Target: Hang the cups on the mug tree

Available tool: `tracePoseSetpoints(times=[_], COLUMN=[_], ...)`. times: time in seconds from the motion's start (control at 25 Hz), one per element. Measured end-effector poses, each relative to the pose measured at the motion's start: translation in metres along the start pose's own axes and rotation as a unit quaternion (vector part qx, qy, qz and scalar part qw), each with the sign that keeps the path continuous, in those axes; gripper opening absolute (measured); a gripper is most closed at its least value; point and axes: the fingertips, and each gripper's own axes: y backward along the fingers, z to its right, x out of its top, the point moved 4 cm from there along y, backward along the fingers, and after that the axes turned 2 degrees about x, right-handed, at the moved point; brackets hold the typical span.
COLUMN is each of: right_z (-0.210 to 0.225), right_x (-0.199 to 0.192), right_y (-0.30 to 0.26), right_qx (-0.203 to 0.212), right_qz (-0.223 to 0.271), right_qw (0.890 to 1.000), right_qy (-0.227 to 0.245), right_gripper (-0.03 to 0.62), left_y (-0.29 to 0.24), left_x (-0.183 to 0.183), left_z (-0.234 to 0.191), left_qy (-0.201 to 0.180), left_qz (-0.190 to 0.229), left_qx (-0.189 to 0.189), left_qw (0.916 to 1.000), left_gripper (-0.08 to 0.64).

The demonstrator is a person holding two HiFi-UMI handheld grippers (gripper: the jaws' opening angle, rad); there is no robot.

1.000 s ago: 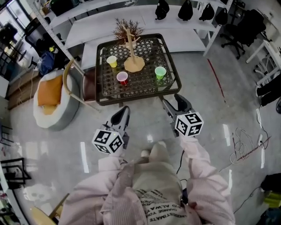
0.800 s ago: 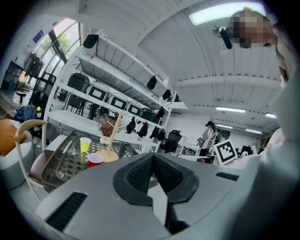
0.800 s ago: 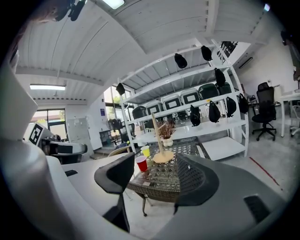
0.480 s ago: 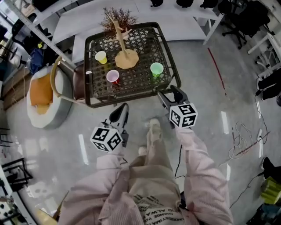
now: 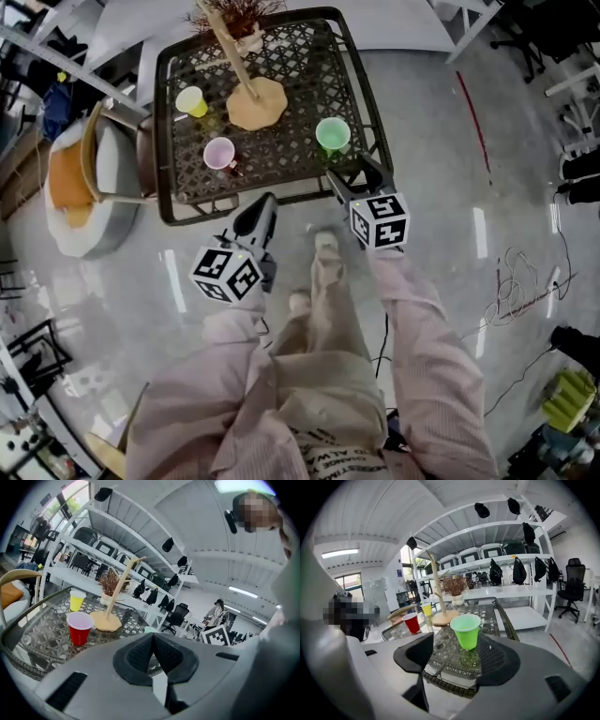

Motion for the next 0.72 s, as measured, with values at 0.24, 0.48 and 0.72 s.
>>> tracePoseSetpoints(times=[0.24, 0.48, 0.72], right_z=[0.016, 0.025, 0.032], right_x=[-0.007, -0.011, -0.014], right_y=[-0.035, -0.061, -0.081], right_qx=[0.005, 0.02, 0.031], right_qz=[-0.029, -0.051, -0.063], right_qw=[0.999, 0.998, 0.996], right_qy=[0.027, 0.043, 0.05], right_gripper=[0.273, 0.281, 0.282], left_y=[-0.033, -0.058, -0.076], left_x=[-0.009, -0.013, -0.017], left_z=[-0.015, -0.023, -0.032], left_qy=[0.028, 0.048, 0.061], left_qz=[-0.012, -0.013, -0.015], left_qx=[0.014, 0.027, 0.044], left_qw=[0.9994, 0.9984, 0.997], left_gripper=[-0.002, -0.002, -0.002])
